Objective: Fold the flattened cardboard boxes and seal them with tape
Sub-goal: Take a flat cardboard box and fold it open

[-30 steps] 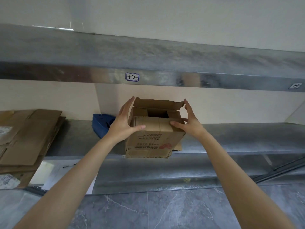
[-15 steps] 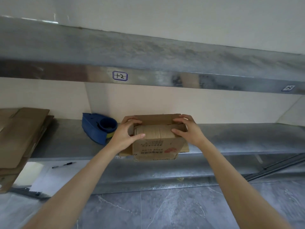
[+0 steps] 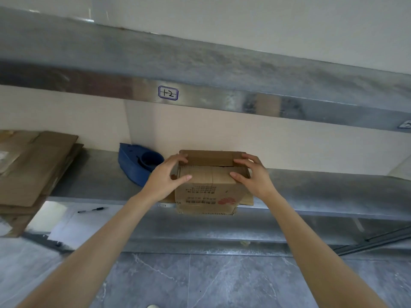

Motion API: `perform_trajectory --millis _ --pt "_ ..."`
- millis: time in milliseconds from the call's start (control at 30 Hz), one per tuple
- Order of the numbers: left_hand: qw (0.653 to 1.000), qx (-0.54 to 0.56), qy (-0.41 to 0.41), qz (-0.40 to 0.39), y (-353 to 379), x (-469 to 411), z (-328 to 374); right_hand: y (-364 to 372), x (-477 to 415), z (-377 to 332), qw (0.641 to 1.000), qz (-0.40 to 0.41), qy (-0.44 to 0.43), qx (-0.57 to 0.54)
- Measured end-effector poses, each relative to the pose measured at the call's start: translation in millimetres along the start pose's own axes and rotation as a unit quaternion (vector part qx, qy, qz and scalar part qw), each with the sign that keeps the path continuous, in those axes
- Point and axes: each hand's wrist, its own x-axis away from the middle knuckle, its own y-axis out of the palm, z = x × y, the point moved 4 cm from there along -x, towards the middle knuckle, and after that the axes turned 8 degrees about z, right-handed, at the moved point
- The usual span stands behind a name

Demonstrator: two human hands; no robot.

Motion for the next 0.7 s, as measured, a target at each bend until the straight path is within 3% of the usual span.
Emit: perform_trajectory --millis 233,700 --pt "0.999 -0.013 0.005 0.029 -23.2 12.2 -12.9 24.3 4.2 -20.5 1.0 -0.001 -0.018 -0.024" --pt "1.0 -0.01 0.004 0.003 -74.3 14.4 -42.3 65.6 -1.7 -58.7 1.0 0.003 0.002 0.003"
